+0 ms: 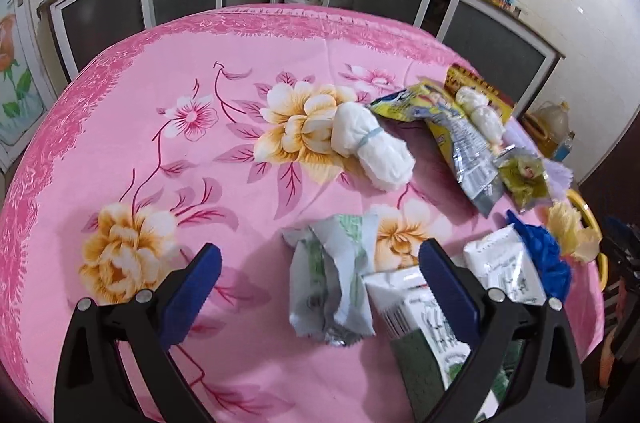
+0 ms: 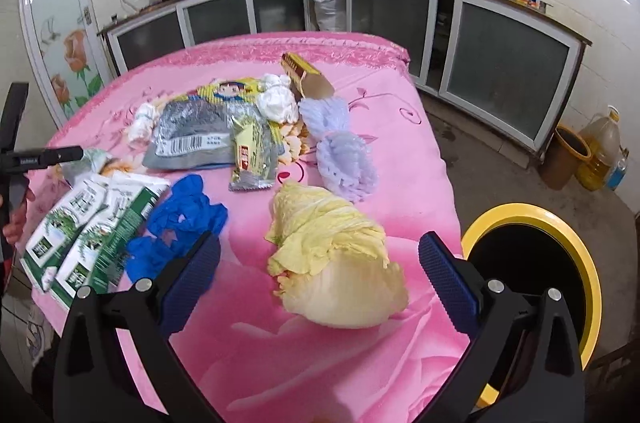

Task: Collect trash
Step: 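Grasp the white-green wrapper with left tool while right tool grasps the yellow cabbage leaf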

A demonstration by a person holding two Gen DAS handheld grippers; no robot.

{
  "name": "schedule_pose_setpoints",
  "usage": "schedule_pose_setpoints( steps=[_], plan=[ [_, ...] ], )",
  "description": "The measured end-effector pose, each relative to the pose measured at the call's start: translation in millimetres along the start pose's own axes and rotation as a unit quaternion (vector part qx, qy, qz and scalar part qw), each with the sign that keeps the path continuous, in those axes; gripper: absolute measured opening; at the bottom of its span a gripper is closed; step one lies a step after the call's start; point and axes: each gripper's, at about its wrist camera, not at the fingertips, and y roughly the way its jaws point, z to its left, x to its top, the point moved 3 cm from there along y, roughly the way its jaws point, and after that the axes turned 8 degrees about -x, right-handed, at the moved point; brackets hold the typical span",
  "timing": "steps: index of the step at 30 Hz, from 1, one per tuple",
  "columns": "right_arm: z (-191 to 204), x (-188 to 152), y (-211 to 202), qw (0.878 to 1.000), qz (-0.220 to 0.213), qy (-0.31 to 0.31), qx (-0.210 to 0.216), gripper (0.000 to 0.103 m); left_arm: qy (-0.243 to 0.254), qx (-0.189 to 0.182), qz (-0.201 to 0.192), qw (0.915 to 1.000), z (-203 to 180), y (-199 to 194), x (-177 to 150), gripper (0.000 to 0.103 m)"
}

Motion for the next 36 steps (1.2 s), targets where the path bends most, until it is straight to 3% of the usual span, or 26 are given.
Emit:
schedule_pose_setpoints(
  steps=[5,11,16,20,22,24,25,29,30,36],
  plan=[
    [1.0,6.2,18.7,0.999,0.034,0.005,0.022,0.095,0.001,-0.004,0.016,0.9999,0.8,13.7,5.3,0.095],
    [1.2,12.3,42.9,0.997,0.07,-0.004,0.011,0.095,-0.025,-0.02,0.035,0.9989,11.8,29.8,5.9,0.095],
    [0.4,12.9,53.9,0.996,0.085,0.0,0.016,0.095,-0.013,-0.005,0.047,0.9988,12.4,40.5,1.8,0.095],
    [1.5,10.5,61.0,0.995,0.098,0.001,0.021,0.093,-0.027,-0.017,0.051,0.9982,17.6,45.6,4.5,0.095],
    [2.5,8.9,63.5,0.995,0.103,-0.005,0.013,0.078,-0.022,-0.015,0.048,0.9985,15.4,45.5,6.3,0.091],
    [1.2,8.4,65.9,0.994,0.106,-0.01,-0.006,0.065,-0.013,-0.009,0.052,0.9985,10.1,47.2,7.7,0.065],
    [0.6,8.7,66.6,0.994,0.108,-0.012,-0.008,0.063,-0.009,-0.001,0.053,0.9986,9.2,47.8,7.8,0.06],
    [-4.8,11.1,62.1,0.994,0.102,-0.009,-0.024,0.022,-0.005,-0.001,0.053,0.9986,5.4,45.7,9.3,0.049],
    [-7.1,11.4,60.6,0.995,0.102,-0.004,-0.02,0.017,-0.008,-0.003,0.05,0.9987,5.1,42.9,10.5,0.049],
    [-16.2,14.0,40.4,0.997,0.078,0.015,-0.02,0.013,-0.018,-0.022,0.017,0.9995,10.0,9.5,18.6,0.035]
  ],
)
